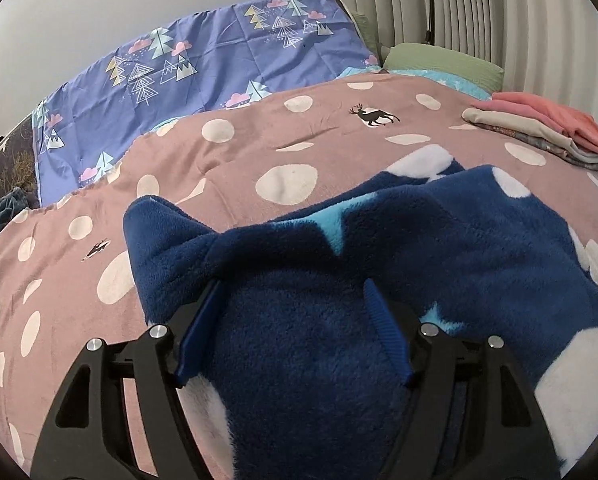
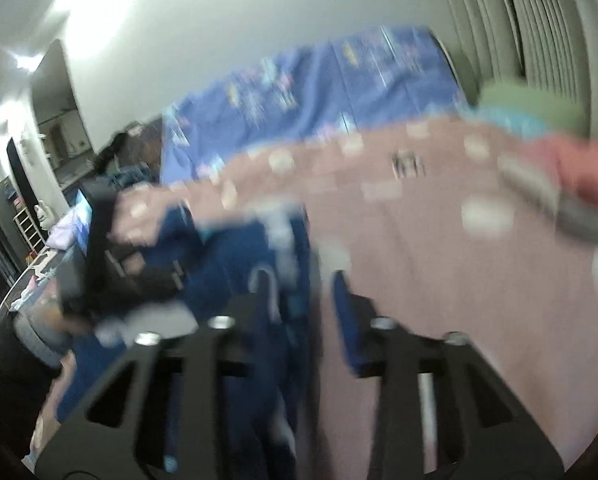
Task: Fold small clothes
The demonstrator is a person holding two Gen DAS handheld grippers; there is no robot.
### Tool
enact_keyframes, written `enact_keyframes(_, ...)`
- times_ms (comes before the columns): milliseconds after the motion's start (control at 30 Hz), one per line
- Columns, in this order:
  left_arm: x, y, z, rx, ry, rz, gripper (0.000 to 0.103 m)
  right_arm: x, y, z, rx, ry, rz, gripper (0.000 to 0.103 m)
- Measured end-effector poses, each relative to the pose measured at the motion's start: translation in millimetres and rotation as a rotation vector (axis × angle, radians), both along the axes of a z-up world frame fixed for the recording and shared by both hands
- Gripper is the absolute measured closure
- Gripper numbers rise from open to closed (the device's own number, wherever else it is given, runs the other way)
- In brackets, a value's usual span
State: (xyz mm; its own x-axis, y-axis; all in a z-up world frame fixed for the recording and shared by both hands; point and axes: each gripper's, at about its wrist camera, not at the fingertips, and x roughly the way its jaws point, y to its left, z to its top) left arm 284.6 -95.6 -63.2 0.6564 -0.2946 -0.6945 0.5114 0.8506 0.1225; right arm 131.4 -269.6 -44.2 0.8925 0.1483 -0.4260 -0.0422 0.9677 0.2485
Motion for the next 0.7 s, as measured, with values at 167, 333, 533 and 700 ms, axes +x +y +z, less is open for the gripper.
enact_keyframes(167, 0, 1, 0, -0.009, 0.001, 0.0, 0.032, 43, 26, 33, -0.135, -0.028, 0.125, 0.088)
enact_keyframes(333, 2, 17, 10, -0.087, 0.001, 0.003, 0.031, 114, 42, -60, -0.138, 0.231, 0.115, 0.059)
enact_keyframes(533, 21, 62, 50, -0.372, -0.031, 0.102, 0.042, 111, 29, -57, -0.082, 0.233, 0.138, 0.056)
enact_keyframes(700, 62, 42, -3, -0.162, 0.038, 0.068, 0.061, 111, 28, -56, -0.064, 0.236, 0.139, 0.056)
